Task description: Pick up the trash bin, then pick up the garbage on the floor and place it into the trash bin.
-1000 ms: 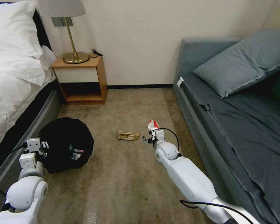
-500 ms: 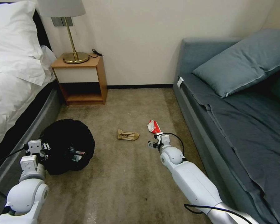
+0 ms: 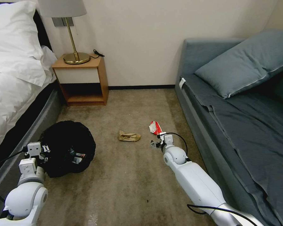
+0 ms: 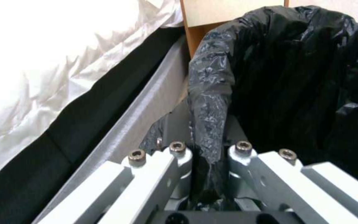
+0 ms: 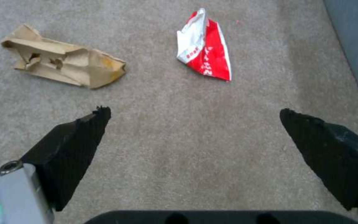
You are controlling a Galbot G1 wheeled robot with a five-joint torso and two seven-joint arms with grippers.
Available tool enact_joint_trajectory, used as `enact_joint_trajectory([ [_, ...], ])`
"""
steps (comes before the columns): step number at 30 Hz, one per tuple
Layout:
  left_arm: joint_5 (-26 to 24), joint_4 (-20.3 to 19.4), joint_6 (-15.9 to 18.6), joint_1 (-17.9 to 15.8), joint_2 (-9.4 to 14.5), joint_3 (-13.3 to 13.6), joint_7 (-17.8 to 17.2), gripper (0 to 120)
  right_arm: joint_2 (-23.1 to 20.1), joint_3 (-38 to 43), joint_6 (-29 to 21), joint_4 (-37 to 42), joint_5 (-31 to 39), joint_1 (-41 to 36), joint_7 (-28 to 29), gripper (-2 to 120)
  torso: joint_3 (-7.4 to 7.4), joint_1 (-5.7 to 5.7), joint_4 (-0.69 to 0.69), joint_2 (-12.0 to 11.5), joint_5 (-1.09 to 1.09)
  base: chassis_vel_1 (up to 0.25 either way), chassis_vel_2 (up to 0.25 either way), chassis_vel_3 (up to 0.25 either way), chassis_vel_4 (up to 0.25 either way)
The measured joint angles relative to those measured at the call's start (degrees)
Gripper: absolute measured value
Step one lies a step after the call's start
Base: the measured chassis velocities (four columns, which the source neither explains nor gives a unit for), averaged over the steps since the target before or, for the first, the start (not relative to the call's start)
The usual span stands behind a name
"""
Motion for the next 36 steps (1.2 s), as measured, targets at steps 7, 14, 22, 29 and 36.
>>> enact_joint_trajectory([
  [7, 0.0, 0.0, 0.0, 0.2, -0.2, 0.0, 0.0, 4, -0.1, 0.3, 0.4, -0.5, -0.1, 0.0, -0.2, 100, 0.00, 0.00, 0.00, 0.0, 0.00, 0.000, 0.000, 0.000, 0.000],
  [14, 0.1, 0.0, 0.0, 0.3, -0.3, 0.0, 0.0, 4, -0.1, 0.3, 1.1, -1.6, -0.4, 0.6, -0.9, 100, 0.00, 0.00, 0.00, 0.0, 0.00, 0.000, 0.000, 0.000, 0.000],
  [22, 0.4, 0.2, 0.0, 0.3, -0.5, 0.0, 0.0, 4, -0.1, 0.2, 1.5, -2.6, -0.6, 1.1, -1.3, 100, 0.00, 0.00, 0.00, 0.0, 0.00, 0.000, 0.000, 0.000, 0.000],
  [29, 0.8, 0.4, -0.1, 0.3, -0.8, 0.3, 0.1, 4, 0.0, 0.2, 1.6, -3.1, -0.9, 1.1, -1.7, 100, 0.00, 0.00, 0.00, 0.0, 0.00, 0.000, 0.000, 0.000, 0.000],
  [36, 0.9, 0.5, -0.3, 0.5, -0.9, 0.4, 0.2, 4, 0.0, 0.3, 2.0, -3.8, -1.0, 1.2, -1.9, 100, 0.00, 0.00, 0.00, 0.0, 0.00, 0.000, 0.000, 0.000, 0.000],
])
